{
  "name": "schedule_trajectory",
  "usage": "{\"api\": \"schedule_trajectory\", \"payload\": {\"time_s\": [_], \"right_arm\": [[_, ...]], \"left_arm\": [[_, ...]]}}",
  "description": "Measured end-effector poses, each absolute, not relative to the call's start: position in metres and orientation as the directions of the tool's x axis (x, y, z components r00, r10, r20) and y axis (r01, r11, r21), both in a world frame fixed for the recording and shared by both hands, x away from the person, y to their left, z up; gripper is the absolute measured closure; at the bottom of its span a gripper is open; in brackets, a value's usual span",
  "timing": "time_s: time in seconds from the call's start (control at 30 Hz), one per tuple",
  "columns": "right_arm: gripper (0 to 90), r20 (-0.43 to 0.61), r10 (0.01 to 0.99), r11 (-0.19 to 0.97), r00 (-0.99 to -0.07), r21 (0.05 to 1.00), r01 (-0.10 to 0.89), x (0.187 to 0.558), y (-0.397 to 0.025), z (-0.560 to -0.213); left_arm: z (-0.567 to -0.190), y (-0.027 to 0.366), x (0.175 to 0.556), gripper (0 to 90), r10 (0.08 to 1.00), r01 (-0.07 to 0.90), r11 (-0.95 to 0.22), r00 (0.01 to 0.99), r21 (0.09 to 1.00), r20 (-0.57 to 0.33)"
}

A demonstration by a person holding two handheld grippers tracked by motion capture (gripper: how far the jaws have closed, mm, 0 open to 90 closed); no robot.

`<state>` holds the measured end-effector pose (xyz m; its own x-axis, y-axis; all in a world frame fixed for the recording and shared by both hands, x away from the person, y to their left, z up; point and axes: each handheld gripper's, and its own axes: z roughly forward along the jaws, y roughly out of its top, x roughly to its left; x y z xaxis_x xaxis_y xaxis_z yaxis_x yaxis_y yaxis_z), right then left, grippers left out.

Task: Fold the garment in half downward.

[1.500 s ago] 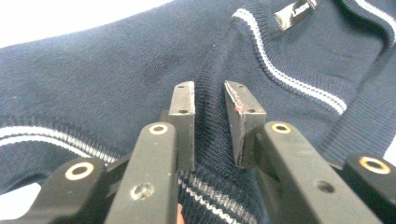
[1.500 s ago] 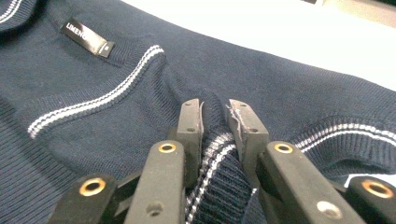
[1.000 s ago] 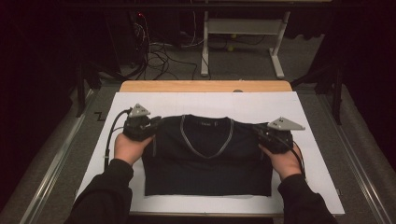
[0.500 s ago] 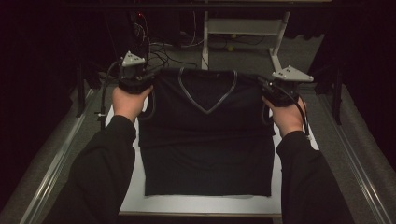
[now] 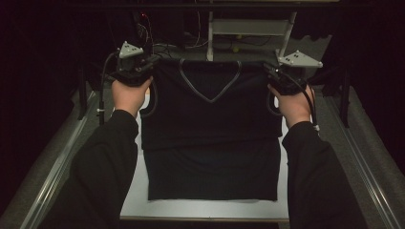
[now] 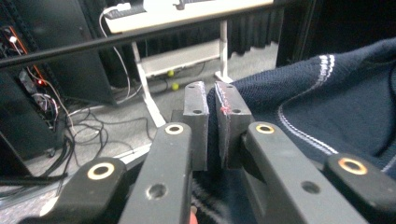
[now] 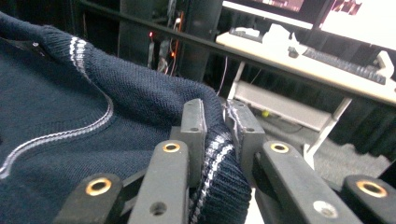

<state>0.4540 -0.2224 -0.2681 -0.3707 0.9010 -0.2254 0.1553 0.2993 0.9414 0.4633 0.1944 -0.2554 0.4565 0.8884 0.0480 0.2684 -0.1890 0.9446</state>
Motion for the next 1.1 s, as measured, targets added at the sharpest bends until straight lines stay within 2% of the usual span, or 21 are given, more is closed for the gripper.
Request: {"api": "schedule_trajectory", "payload": {"time_s": [0.3, 0.4, 0.7, 1.1], "right_arm": [[79.0, -0.264, 0.904, 0.29, -0.335, 0.956, 0.029, 0.462, -0.215, -0.204], [79.0, -0.25, 0.91, 0.27, -0.331, 0.963, 0.016, 0.461, -0.215, -0.197], [79.0, -0.227, 0.9, 0.278, -0.372, 0.956, 0.089, 0.459, -0.217, -0.241], [78.9, -0.206, 0.869, 0.295, -0.451, 0.946, 0.137, 0.414, -0.23, -0.304]], "left_arm": [[-0.194, 0.198, 0.467, 81.4, 0.901, 0.153, -0.164, 0.425, 0.974, 0.085], [-0.189, 0.195, 0.464, 81.4, 0.899, 0.128, -0.156, 0.43, 0.979, 0.087], [-0.237, 0.199, 0.46, 81.2, 0.891, 0.217, -0.127, 0.454, 0.968, 0.015], [-0.29, 0.2, 0.399, 81.3, 0.849, 0.252, -0.172, 0.529, 0.952, 0.013]]}}
